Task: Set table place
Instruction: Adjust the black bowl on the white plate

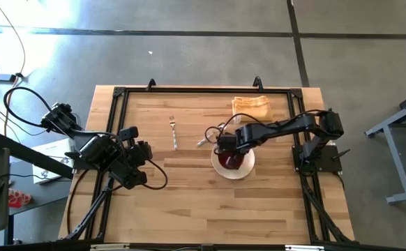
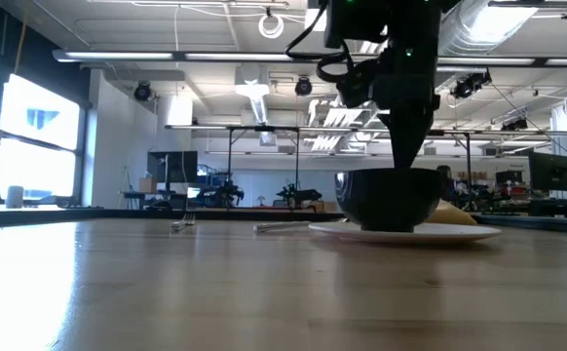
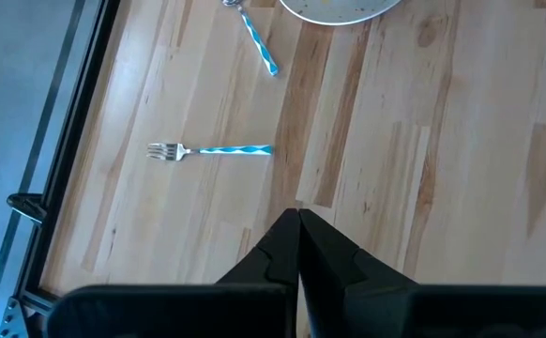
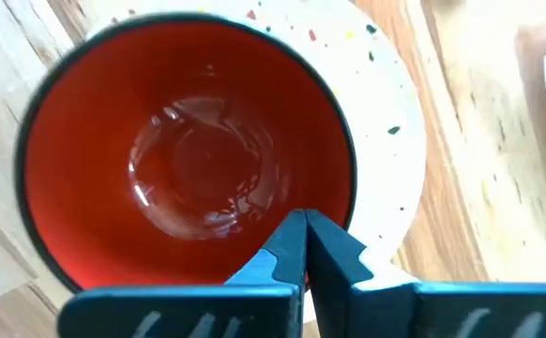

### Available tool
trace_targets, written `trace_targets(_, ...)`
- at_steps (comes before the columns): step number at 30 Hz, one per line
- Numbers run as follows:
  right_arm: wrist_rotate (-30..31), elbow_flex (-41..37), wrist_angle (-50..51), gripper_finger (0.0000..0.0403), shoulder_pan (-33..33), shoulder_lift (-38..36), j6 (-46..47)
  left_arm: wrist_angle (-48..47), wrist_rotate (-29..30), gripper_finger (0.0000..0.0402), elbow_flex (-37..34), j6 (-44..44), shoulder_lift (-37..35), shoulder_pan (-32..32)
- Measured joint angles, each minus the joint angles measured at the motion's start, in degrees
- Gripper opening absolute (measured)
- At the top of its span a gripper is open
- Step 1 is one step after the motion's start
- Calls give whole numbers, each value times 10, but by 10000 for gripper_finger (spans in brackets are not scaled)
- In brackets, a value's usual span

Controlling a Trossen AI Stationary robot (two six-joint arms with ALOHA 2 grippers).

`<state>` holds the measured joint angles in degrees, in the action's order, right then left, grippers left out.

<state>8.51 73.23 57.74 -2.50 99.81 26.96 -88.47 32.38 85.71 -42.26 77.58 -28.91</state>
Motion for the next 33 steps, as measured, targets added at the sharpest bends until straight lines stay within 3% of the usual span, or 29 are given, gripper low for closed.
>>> trace_targets(13, -27, -38, -6, 0, -10, 0, 15, 0, -4, 0, 0, 2, 0, 0)
trace_targets(33, 9, -40, -18, 0, 18, 0, -5, 0, -4, 0, 0, 2, 0, 0)
